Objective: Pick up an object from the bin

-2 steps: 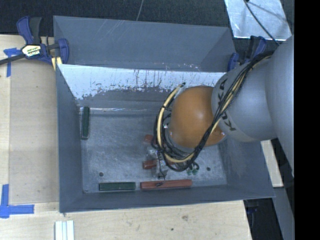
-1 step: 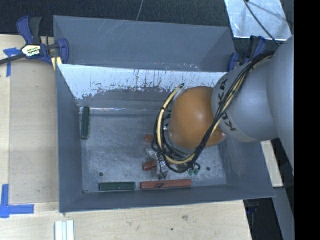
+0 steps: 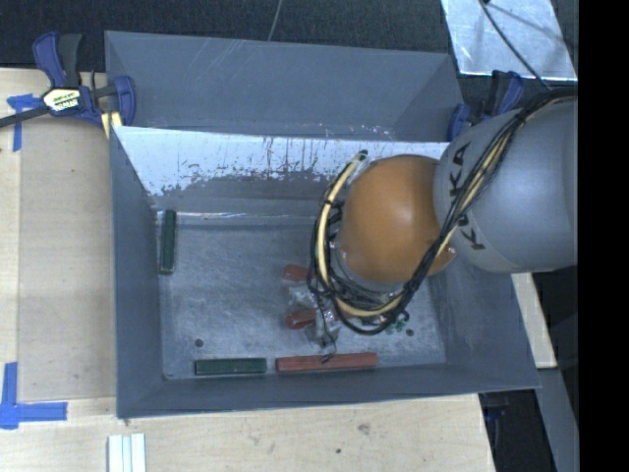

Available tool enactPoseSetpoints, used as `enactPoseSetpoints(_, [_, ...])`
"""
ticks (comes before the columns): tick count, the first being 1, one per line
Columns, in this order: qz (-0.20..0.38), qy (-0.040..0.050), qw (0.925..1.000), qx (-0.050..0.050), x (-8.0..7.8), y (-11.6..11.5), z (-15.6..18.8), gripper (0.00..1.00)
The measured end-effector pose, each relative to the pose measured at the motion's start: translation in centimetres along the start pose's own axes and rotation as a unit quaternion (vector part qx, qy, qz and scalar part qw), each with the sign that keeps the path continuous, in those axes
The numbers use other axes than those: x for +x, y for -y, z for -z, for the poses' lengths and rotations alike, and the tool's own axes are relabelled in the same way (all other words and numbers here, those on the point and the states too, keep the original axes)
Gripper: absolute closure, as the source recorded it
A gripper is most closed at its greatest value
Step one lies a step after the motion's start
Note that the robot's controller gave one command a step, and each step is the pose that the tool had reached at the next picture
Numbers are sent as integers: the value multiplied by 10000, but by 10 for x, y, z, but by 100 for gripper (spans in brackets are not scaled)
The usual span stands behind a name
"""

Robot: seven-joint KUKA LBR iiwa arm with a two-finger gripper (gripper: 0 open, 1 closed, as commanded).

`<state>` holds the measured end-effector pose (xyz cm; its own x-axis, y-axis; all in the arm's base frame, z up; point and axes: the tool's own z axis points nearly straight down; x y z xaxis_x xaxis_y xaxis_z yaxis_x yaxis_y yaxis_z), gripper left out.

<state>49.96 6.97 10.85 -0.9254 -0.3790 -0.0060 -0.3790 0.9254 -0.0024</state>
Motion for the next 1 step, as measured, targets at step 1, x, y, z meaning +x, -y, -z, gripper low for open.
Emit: enactPoseSetpoints(1, [-230,-16,9997,-9,-4,15,102,100])
